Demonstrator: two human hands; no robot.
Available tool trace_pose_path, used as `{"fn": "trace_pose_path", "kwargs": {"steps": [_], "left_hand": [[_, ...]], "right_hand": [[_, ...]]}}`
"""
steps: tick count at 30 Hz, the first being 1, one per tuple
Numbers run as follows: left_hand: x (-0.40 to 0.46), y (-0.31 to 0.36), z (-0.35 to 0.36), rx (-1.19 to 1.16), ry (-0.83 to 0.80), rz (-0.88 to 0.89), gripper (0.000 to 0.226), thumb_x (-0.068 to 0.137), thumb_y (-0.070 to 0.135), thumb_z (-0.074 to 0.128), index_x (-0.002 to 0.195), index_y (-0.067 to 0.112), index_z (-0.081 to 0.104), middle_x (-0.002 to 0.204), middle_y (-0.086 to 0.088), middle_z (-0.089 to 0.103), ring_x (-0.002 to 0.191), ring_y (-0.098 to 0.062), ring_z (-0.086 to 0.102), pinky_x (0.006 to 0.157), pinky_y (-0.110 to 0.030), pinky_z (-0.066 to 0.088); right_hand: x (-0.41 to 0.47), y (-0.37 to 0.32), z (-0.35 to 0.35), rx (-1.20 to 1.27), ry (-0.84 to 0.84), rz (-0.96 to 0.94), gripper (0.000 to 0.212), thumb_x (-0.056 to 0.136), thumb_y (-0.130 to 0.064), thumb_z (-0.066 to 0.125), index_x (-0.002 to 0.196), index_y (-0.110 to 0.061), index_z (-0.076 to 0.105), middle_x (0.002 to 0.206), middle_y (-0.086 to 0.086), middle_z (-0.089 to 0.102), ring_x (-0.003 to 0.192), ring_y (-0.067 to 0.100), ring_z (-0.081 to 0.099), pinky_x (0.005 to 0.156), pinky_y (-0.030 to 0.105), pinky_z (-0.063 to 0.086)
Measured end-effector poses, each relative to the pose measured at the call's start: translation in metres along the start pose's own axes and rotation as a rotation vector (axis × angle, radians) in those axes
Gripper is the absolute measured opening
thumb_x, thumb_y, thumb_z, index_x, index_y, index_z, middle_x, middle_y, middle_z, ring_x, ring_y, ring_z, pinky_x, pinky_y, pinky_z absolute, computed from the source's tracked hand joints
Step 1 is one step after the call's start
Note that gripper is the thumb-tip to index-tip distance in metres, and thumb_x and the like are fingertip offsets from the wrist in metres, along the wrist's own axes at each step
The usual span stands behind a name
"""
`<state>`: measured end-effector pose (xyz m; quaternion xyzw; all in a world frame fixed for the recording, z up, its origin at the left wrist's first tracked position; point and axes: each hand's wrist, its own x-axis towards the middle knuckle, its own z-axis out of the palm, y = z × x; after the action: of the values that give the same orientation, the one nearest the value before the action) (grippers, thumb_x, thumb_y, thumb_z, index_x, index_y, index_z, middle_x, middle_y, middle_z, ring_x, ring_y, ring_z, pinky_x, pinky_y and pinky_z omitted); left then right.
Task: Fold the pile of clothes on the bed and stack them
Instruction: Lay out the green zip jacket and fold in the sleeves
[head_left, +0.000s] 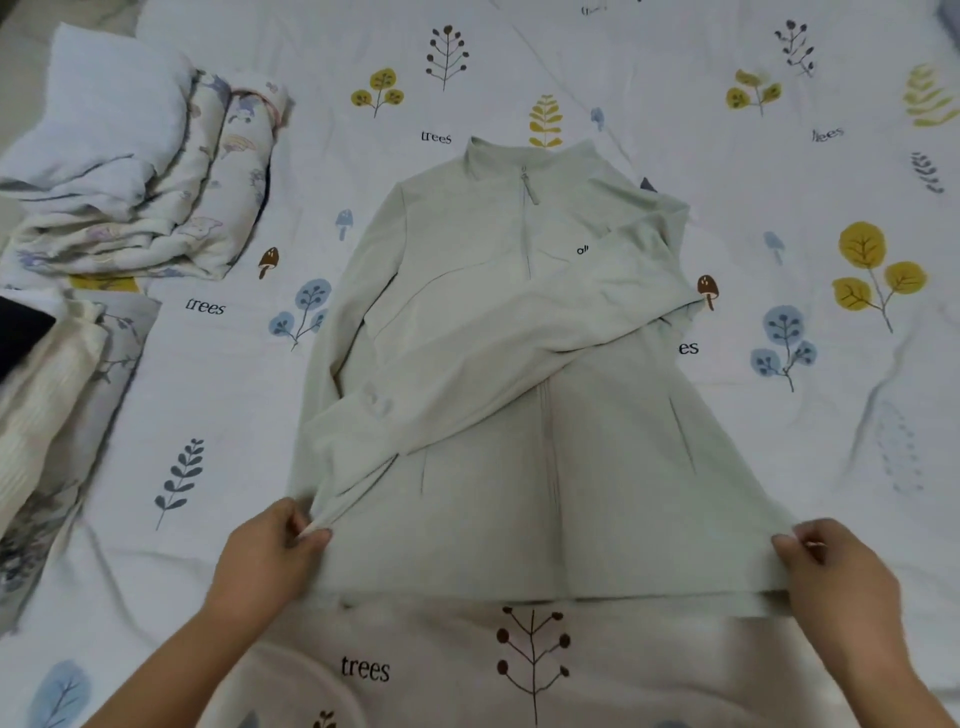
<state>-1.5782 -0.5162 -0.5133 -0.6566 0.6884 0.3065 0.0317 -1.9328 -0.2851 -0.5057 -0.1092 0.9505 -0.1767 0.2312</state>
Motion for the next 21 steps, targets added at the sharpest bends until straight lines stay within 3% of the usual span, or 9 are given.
{"fn": "trace_pose_path", "kwargs": {"steps": [3,5,8,10,13,16,18,21], "left_hand": [[-0.004,-0.009,-0.003,0.076,-0.176,-0.046,0.039,0.074,0.006,0.07,0.057,0.013,0.036,0.054,0.001,0.042,0.054,-0.014,0.039,0.051,-0.025,0.028],[-0.006,-0.01,0.0,0.069,-0.235,-0.071,0.032,0.074,0.011,0.07,0.063,0.012,0.04,0.059,0.001,0.045,0.056,-0.013,0.042,0.054,-0.025,0.031],[-0.008,-0.001,0.004,-0.019,-0.198,-0.094,0.026,0.083,0.034,0.065,0.077,0.012,0.052,0.075,-0.003,0.06,0.072,-0.017,0.057,0.062,-0.026,0.039],[-0.007,0.0,0.005,0.055,-0.155,-0.055,0.024,0.09,0.031,0.057,0.074,0.012,0.055,0.073,-0.007,0.062,0.075,-0.022,0.058,0.059,-0.022,0.035],[-0.007,-0.006,0.004,0.212,-0.175,-0.081,0.031,0.091,0.025,0.055,0.063,0.014,0.045,0.062,0.0,0.051,0.066,-0.019,0.05,0.053,-0.025,0.03],[-0.005,-0.005,0.002,0.337,-0.253,-0.081,0.037,0.09,0.035,0.053,0.062,0.019,0.036,0.063,0.006,0.047,0.069,-0.016,0.049,0.054,-0.026,0.029],[-0.002,0.002,-0.002,0.33,-0.195,-0.093,0.037,0.09,0.045,0.05,0.063,0.021,0.04,0.065,0.007,0.051,0.066,-0.014,0.05,0.054,-0.026,0.032],[0.009,0.008,-0.01,0.25,0.026,-0.168,0.043,0.09,0.052,0.046,0.072,0.013,0.049,0.071,0.002,0.056,0.069,-0.019,0.052,0.061,-0.03,0.038]], "right_hand": [[-0.003,0.022,-0.015,-0.024,-0.004,0.09,0.011,0.087,-0.019,0.059,0.077,-0.021,0.055,0.076,0.01,0.064,0.064,0.032,0.063,0.064,0.038,0.045],[-0.007,0.023,-0.013,-0.061,-0.091,0.078,0.016,0.087,-0.02,0.061,0.071,-0.018,0.056,0.077,0.011,0.063,0.078,0.033,0.062,0.069,0.037,0.043],[-0.008,0.009,-0.005,0.008,-0.17,0.058,0.017,0.088,-0.032,0.06,0.084,-0.016,0.059,0.085,0.011,0.06,0.087,0.029,0.053,0.075,0.035,0.035],[-0.004,0.007,-0.003,-0.038,-0.2,0.018,0.015,0.087,-0.03,0.062,0.081,-0.016,0.059,0.082,0.009,0.062,0.084,0.029,0.054,0.073,0.034,0.037],[0.005,0.015,-0.005,-0.164,-0.177,0.061,0.015,0.085,-0.021,0.062,0.071,-0.013,0.06,0.074,0.011,0.065,0.073,0.03,0.058,0.068,0.036,0.043],[0.007,0.016,-0.003,-0.279,-0.189,0.15,0.017,0.083,-0.028,0.063,0.09,-0.013,0.065,0.095,0.018,0.066,0.09,0.034,0.061,0.08,0.039,0.046],[0.007,0.003,0.001,-0.31,-0.104,0.11,0.03,0.08,-0.029,0.065,0.103,-0.011,0.058,0.109,0.022,0.059,0.101,0.04,0.054,0.087,0.044,0.043],[0.0,-0.038,0.008,-0.207,0.139,-0.144,0.05,0.08,-0.026,0.066,0.122,-0.003,0.053,0.119,0.031,0.051,0.11,0.046,0.045,0.094,0.052,0.037]]}}
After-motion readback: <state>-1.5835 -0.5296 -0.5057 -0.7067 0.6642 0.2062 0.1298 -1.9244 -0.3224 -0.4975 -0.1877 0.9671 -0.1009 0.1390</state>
